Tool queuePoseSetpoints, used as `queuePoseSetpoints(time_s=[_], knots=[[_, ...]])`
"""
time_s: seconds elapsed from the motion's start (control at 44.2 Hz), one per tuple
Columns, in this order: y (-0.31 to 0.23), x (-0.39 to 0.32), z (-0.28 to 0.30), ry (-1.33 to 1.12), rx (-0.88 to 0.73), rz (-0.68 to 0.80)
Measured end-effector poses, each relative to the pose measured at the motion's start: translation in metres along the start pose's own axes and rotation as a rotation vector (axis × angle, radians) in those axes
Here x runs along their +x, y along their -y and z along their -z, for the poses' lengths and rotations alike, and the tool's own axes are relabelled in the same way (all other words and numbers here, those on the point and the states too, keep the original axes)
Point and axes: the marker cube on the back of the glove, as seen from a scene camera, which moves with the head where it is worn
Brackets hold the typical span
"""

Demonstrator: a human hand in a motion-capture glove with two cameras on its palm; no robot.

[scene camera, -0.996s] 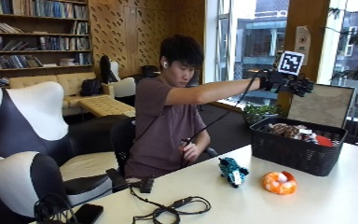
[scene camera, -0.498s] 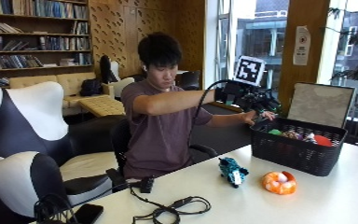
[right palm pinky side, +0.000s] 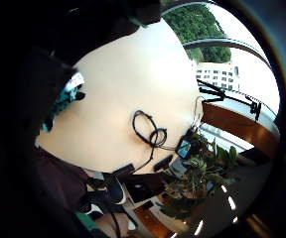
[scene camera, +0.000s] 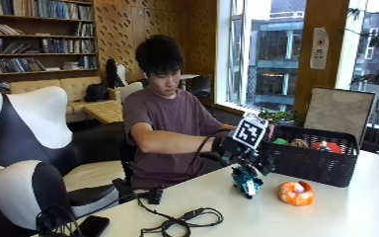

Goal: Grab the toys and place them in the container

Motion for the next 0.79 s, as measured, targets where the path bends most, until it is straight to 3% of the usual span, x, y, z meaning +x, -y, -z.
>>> queuePoseSetpoints(time_s=[0.272, 0.589, 0.793], knots=[[0.019, -0.024, -0.087, 0.137, -0.092, 0.115], [0.033, -0.02, -0.093, 0.266, 0.295, 0.136], [0.036, 0.011, -0.044, 0.363, 0.348, 0.086]])
